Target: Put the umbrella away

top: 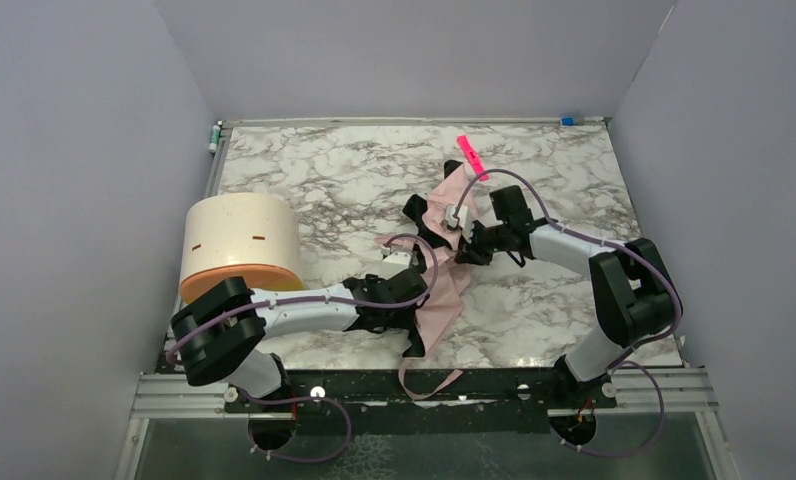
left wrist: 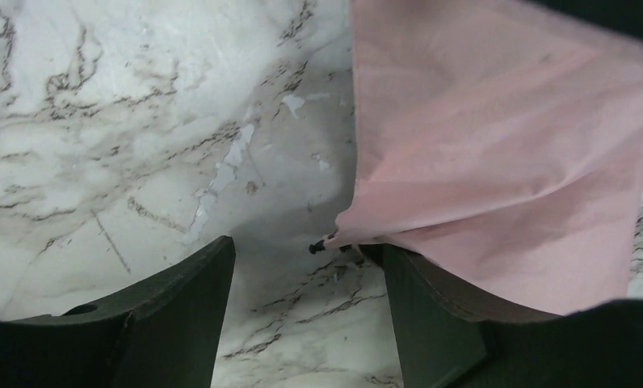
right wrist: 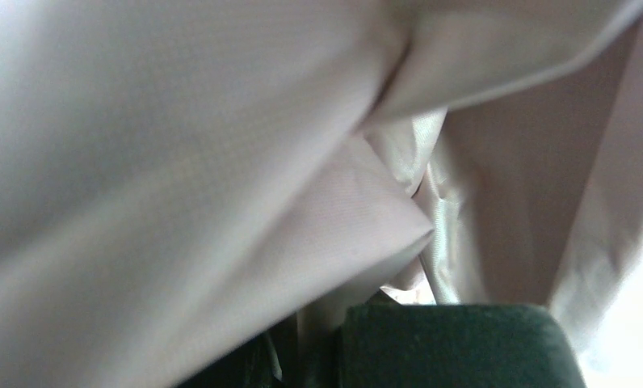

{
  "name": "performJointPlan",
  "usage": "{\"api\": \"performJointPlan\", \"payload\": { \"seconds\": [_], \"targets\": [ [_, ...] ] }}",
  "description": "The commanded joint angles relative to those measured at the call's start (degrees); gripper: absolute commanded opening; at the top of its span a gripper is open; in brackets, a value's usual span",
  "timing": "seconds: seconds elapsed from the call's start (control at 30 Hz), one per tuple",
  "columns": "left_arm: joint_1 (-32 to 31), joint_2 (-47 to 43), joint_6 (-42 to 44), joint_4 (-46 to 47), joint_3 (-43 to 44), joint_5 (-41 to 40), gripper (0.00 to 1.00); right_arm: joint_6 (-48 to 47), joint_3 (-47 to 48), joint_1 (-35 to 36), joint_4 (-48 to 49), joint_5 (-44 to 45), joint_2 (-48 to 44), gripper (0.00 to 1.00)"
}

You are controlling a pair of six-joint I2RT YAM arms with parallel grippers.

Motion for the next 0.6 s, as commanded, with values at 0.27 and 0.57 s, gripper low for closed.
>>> {"api": "performJointPlan", "payload": {
  "seconds": [0.27,0.57],
  "targets": [
    [5.85,7.72,2.40,3.32,1.13,0.00,0.68,-0.86,-1.04,-0.28,-1.33,-4.14,-2.11,0.06],
    [12.62,9.67,7.86,3.17,1.92,0.72,0.67,-0.44,-1.55,-0.22,-0.71,-5.53,-2.99,0.06]
  ]
}}
